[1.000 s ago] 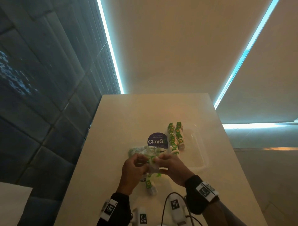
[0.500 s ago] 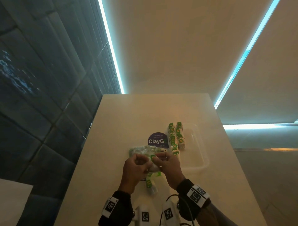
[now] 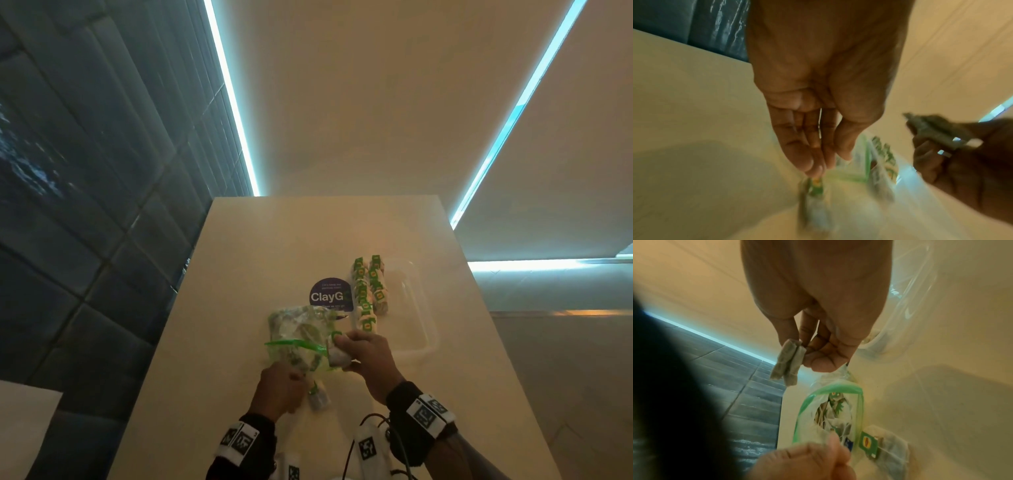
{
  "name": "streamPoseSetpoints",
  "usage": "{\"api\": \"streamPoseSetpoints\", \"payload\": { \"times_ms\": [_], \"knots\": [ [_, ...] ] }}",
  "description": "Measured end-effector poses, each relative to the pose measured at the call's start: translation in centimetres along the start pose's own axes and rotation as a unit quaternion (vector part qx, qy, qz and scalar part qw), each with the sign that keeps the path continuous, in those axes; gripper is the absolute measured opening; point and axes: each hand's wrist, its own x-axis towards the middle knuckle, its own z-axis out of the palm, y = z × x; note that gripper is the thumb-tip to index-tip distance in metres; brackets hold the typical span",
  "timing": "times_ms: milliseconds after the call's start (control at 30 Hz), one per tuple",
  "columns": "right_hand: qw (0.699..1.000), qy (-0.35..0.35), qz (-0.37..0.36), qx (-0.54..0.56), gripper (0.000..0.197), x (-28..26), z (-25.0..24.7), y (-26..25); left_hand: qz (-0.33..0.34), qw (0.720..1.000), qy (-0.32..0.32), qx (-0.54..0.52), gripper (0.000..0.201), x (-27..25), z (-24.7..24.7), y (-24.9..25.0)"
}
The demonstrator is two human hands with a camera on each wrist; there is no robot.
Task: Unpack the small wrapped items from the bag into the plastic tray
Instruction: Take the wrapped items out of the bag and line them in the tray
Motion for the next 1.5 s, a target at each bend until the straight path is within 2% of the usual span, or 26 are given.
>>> {"api": "streamPoseSetpoints", "payload": {
  "times_ms": [100,200,333,533,600,667,800,867,1033,1233,1333,1500],
  "knots": [
    [1.0,0.015,0.011,0.003,0.017,0.0,-0.8,0.2,-0.015,0.994,0.045,0.098,0.029,0.2,1.6,-1.6],
    [1.0,0.018,0.019,-0.004,0.026,0.0,-1.5,0.7,-0.021,0.992,0.078,0.097,0.032,0.4,3.2,-2.0],
    [0.999,0.021,0.031,-0.021,0.029,0.0,-2.2,1.2,-0.027,0.992,0.08,0.096,0.038,0.8,4.2,-2.0],
    [0.997,-0.024,0.054,-0.052,0.03,0.0,-2.6,1.2,-0.037,0.996,0.079,0.035,0.016,0.8,4.1,-1.7],
    [0.994,-0.05,0.062,-0.069,0.033,0.0,-2.6,1.2,-0.019,0.998,0.062,0.011,0.012,0.9,3.5,-1.4],
    [0.992,-0.067,0.069,-0.082,0.033,0.0,-2.4,1.1,0.014,0.998,0.048,-0.042,0.014,0.7,2.5,-0.6],
    [0.988,-0.113,0.063,-0.085,0.016,0.1,-1.8,0.7,0.067,0.989,0.067,-0.113,0.021,-0.1,0.5,1.5],
    [0.988,-0.12,0.041,-0.093,0.01,0.1,-1.3,0.4,0.074,0.984,0.055,-0.152,0.02,-0.4,-0.3,2.6],
    [0.99,-0.08,-0.036,-0.113,0.025,0.5,-0.6,-0.2,0.079,0.973,0.043,-0.213,0.016,0.1,-1.3,4.2],
    [0.995,-0.055,-0.061,-0.053,0.029,0.7,0.0,-0.2,0.059,0.951,0.071,-0.294,0.009,0.3,-1.2,5.1],
    [0.996,-0.017,-0.08,-0.041,0.03,0.7,0.5,-0.3,0.052,0.94,0.084,-0.328,0.008,0.3,-1.2,5.4],
    [0.992,0.027,-0.114,-0.046,0.022,0.9,0.9,-0.5,0.057,0.96,0.038,-0.271,0.019,0.1,-1.0,5.2]
  ]
}}
